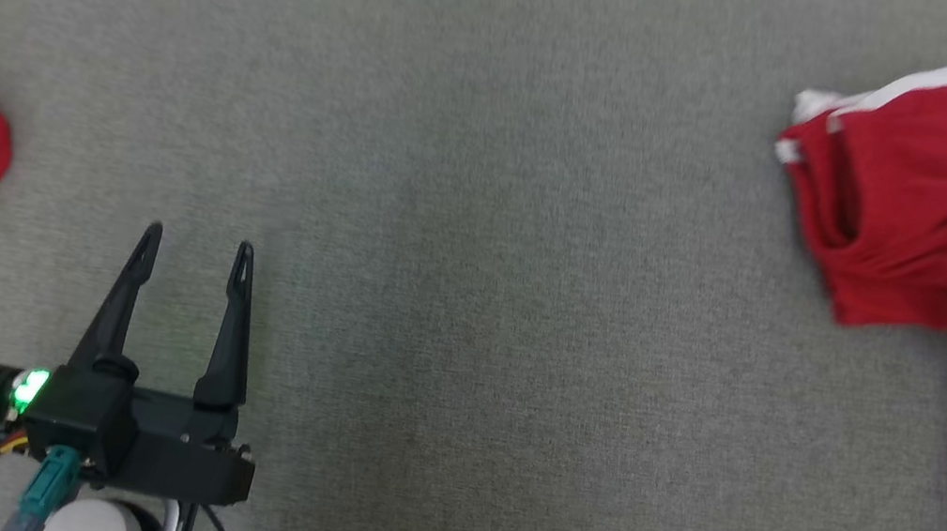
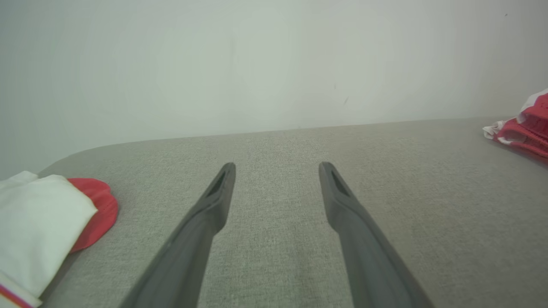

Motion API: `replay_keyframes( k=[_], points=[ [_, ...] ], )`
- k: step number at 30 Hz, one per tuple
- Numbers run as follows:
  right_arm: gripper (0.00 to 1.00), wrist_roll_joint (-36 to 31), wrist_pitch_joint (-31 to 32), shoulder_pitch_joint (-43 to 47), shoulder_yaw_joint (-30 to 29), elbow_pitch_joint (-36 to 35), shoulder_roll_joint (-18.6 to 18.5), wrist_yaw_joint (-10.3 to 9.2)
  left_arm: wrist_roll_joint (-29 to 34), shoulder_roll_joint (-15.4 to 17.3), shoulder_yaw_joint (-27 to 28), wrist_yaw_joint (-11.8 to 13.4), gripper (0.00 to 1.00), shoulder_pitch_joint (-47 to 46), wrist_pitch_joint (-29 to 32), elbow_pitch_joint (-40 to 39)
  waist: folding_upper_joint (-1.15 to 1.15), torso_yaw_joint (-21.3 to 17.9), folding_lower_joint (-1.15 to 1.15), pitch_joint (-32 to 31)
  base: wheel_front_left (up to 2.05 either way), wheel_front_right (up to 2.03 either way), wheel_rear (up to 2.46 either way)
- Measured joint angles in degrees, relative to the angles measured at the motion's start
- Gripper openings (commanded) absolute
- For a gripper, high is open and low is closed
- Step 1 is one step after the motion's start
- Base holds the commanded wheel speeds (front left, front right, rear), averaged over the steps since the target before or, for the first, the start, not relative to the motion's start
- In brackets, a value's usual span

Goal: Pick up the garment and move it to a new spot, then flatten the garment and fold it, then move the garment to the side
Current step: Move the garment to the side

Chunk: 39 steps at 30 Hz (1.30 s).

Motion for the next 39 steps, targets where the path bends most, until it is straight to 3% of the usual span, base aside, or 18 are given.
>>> replay_keyframes(
  k=[9,15,25,30,31,32,33,39],
  points=[
    [0.0,1.87,0.97,-5.98,-0.46,-2.16,-10.84,0.0,1.88,-0.04,-1.76,0.49,1.0,-4.52,0.0,-5.86,0.0,-1.98,-0.01,8.38,0.0,0.0,0.0],
    [0.0,2.69,1.53,-8.55,-0.77,-3.45,-15.92,0.0,3.27,0.25,-2.69,0.74,1.0,-6.27,0.0,-9.11,0.0,-3.24,0.0,13.39,0.0,0.0,0.0],
    [0.0,2.41,1.99,-11.93,-0.79,-5.63,-20.64,0.0,3.85,2.44,-2.49,1.52,1.0,-6.97,-0.01,-12.95,-0.01,-6.1,-0.02,18.81,0.0,0.0,0.0],
    [0.0,1.87,1.96,-13.18,-0.8,-5.38,-20.33,0.0,3.93,3.13,-2.61,2.01,1.0,-7.24,-0.08,-13.9,-0.01,-7.16,-0.02,20.29,0.0,0.0,0.0],
    [0.14,1.63,1.88,-13.41,-0.82,-5.2,-20.07,0.0,3.93,3.24,-2.66,2.02,1.0,-7.35,-0.08,-13.94,-0.01,-7.27,-0.03,20.42,0.0,0.0,0.0],
    [0.48,1.4,1.3,-13.63,-0.84,-5.05,-19.86,0.0,3.93,3.33,-2.7,2.1,1.0,-7.37,-0.08,-13.95,-0.01,-7.34,-0.03,20.48,0.0,0.0,0.0],
    [1.0,0.91,0.94,-13.8,-0.86,-4.81,-19.75,0.0,3.93,3.36,-2.75,2.24,1.0,-7.38,-0.08,-13.94,-0.01,-7.33,-0.03,20.47,0.0,0.0,0.0],
    [1.0,-1.58,-1.38,-15.2,-2.21,-2.63,-18.47,0.0,3.63,3.36,-2.88,3.01,1.0,-7.33,-0.08,-13.26,-0.01,-7.12,-0.02,19.37,0.0,0.0,0.0]
  ],
)
